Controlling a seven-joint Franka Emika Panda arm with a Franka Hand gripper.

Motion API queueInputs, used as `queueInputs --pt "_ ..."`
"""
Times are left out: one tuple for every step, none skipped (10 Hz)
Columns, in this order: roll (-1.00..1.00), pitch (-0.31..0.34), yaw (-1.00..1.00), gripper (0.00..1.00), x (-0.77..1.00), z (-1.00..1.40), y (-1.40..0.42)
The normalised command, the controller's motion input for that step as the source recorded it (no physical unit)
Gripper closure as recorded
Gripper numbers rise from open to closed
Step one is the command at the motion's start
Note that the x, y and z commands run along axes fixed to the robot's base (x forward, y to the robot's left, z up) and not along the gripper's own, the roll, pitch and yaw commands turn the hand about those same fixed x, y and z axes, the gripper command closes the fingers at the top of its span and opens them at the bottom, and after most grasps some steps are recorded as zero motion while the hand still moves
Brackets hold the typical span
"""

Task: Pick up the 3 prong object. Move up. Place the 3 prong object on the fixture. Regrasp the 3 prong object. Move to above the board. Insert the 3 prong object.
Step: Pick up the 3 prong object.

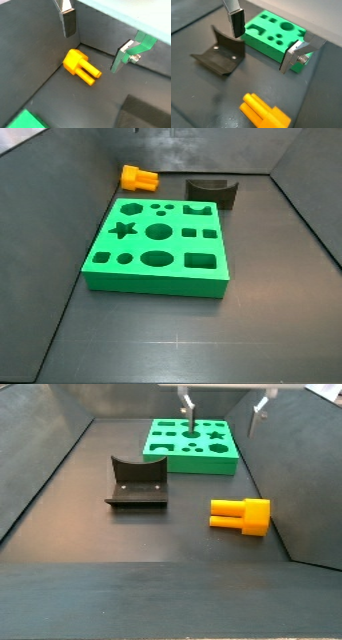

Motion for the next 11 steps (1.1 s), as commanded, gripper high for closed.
queueInputs --pt "0.00 0.020 -0.91 0.00 -0.27 -0.41 0.06" --pt "0.00 0.063 -0.97 0.00 0.00 -0.46 0.07" --pt "0.00 0.029 -0.94 0.00 0.07 -0.41 0.11" --pt "-0.02 0.000 -0.86 0.00 0.29 -0.33 0.15" --pt "-0.02 0.000 -0.87 0.00 0.27 -0.34 0.13" --pt "0.00 0.000 -0.98 0.00 0.06 -0.33 0.07" --pt "0.00 0.000 -1.00 0.00 0.00 -0.35 0.00" --pt "0.00 0.000 -1.00 0.00 0.00 -0.33 0.00" --pt "0.01 0.000 -1.00 0.00 0.00 -0.35 0.00" --pt "0.02 0.019 -1.00 0.00 -0.02 -0.39 0.00" --pt "0.02 0.016 -1.00 0.00 -0.01 -0.38 0.00"
